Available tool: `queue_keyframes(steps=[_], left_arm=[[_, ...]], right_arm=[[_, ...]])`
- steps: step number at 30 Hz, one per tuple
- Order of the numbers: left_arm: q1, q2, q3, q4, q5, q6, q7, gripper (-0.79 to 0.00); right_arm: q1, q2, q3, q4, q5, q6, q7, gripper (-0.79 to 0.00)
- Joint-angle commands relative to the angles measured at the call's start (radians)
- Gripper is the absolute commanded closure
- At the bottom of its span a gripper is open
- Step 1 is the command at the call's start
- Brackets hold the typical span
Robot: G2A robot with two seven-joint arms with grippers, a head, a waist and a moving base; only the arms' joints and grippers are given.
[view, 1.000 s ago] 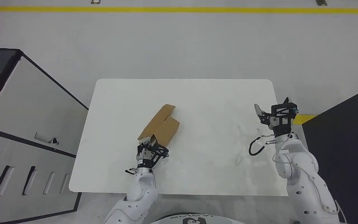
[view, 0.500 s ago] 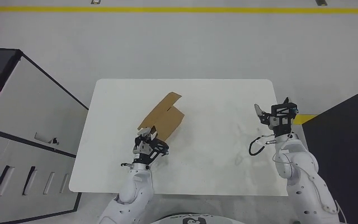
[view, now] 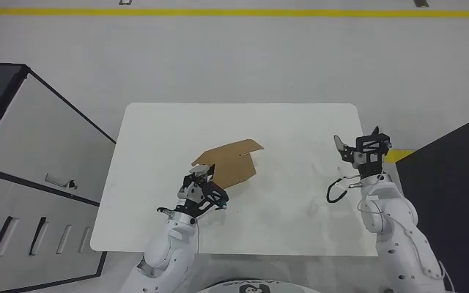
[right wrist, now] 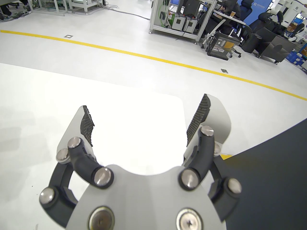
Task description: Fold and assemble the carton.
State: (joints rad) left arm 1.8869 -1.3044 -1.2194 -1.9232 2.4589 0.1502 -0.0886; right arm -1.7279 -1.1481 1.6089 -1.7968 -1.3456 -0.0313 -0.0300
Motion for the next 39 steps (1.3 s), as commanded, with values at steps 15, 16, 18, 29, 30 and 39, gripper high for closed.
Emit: queue_keyframes(steps=[15,16,18,29,30,39], left_arm=[[0.001,0.010,-0.051,-0.089,-0.140,-0.203,-0.027,0.000],[0.001,0.010,-0.054,-0.097,-0.150,-0.217,-0.032,0.000],[0.001,0.011,-0.061,-0.114,-0.177,-0.248,-0.043,0.000],[-0.011,0.011,-0.066,-0.121,-0.229,-0.272,-0.047,0.000],[-0.012,0.011,-0.068,-0.126,-0.253,-0.288,-0.054,0.000],[-0.035,0.014,-0.084,-0.173,-0.376,-0.418,-0.144,0.000]], right_arm=[[-0.016,0.041,0.105,0.026,-0.149,-0.538,-0.258,-0.785],[-0.015,0.046,0.111,0.029,-0.172,-0.579,-0.281,-0.785],[-0.013,0.055,0.125,0.032,-0.220,-0.661,-0.321,-0.785],[0.002,0.067,0.115,0.039,-0.250,-0.786,-0.401,-0.785],[0.014,0.072,0.112,0.047,-0.282,-0.820,-0.410,-0.785],[0.074,0.130,0.001,0.118,-0.562,-0.981,-0.733,-0.785]])
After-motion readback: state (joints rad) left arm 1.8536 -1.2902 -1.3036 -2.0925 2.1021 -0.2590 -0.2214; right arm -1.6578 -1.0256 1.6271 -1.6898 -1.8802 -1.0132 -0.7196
